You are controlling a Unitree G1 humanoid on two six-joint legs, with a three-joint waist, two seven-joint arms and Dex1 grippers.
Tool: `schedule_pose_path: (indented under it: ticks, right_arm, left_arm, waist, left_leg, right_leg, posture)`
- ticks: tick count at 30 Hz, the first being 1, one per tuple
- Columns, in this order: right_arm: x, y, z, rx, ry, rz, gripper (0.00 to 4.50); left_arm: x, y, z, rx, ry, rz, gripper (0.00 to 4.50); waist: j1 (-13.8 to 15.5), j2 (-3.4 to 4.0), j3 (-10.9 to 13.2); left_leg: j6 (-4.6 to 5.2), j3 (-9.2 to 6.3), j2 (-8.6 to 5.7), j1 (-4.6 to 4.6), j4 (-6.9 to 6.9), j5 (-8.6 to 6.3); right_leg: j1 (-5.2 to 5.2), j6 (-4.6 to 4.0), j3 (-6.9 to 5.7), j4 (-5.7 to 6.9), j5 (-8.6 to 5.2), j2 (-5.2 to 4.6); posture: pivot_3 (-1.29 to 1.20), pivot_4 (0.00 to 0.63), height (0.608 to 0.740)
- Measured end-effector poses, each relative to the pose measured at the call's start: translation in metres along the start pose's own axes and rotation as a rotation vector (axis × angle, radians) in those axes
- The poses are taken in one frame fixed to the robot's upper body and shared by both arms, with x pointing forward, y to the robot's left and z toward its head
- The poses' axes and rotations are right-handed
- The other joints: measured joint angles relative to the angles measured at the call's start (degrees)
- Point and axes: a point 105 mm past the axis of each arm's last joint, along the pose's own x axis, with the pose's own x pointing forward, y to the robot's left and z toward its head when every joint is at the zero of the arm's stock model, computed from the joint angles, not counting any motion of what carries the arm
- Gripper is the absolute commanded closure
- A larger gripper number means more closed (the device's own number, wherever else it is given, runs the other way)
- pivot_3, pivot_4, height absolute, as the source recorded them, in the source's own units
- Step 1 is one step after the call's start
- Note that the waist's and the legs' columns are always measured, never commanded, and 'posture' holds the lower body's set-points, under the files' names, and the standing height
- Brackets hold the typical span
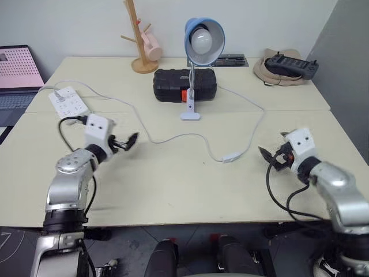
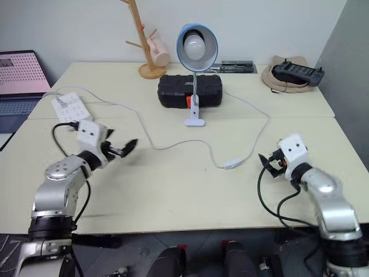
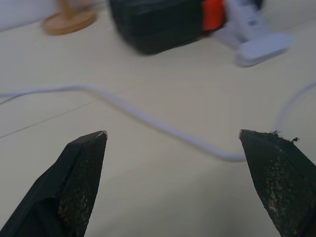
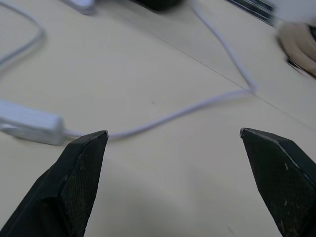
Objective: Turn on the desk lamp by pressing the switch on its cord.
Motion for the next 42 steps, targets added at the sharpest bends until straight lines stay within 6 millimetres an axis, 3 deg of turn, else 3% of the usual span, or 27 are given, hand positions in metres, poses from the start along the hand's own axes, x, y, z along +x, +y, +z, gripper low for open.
schedule_pose_path:
  ticks: [5,11,20,23,37,42]
  right_arm:
    - [0.007,0.017,0.006,-0.122,0.043,0.353,0.00]
    - [0.033,0.021,0.005,-0.206,0.061,0.530,0.00]
    - [0.052,0.023,-0.004,-0.249,0.075,0.604,0.00]
    - [0.051,0.023,-0.011,-0.252,0.094,0.628,0.50]
    - [0.055,0.034,-0.014,-0.245,0.063,0.678,4.06]
    - [0.057,0.036,-0.013,-0.247,0.057,0.681,4.14]
  left_arm:
    - [-0.003,-0.053,0.014,-0.016,-0.019,-0.234,0.04]
    - [-0.021,-0.101,0.016,-0.051,0.003,-0.477,0.04]
    - [-0.031,-0.121,0.016,-0.060,0.019,-0.605,0.04]
    - [-0.030,-0.124,0.015,-0.062,0.023,-0.615,0.00]
    - [-0.027,-0.125,0.011,-0.073,0.027,-0.606,0.00]
    - [-0.026,-0.126,0.012,-0.068,0.025,-0.611,0.00]
  waist:
    - [-0.08,0.02,0.03]
    - [-0.50,0.05,0.06]
    - [0.07,0.10,0.09]
    - [0.07,0.10,0.09]
    - [0.04,0.10,0.09]
    - [0.04,0.10,0.09]
  left_leg:
    - [0.00,0.01,0.04,0.01,0.03,0.00]
    - [0.00,0.06,0.08,0.05,0.04,0.00]
    - [0.00,0.03,0.02,0.00,0.11,0.00]
    - [0.00,0.03,0.02,0.00,0.10,0.00]
    - [0.00,0.03,0.03,0.02,0.10,0.00]
    - [0.00,0.03,0.04,0.02,0.10,0.00]
  right_leg:
    - [0.00,-0.01,0.03,-0.01,-0.01,0.07]
    - [0.00,-0.01,0.07,-0.01,-0.01,0.09]
    - [0.00,-0.02,0.06,-0.01,0.00,0.02]
    - [-0.01,-0.03,0.06,-0.01,0.00,0.02]
    - [0.00,-0.04,0.06,0.01,0.01,0.03]
    - [-0.01,-0.04,0.06,0.01,0.01,0.03]
  posture:
    - [0.00,0.150,0.740]
    - [0.00,0.150,0.740]
    - [0.00,0.150,0.740]
    - [0.00,0.150,0.740]
    - [0.00,0.150,0.740]
    - [0.00,0.150,0.740]
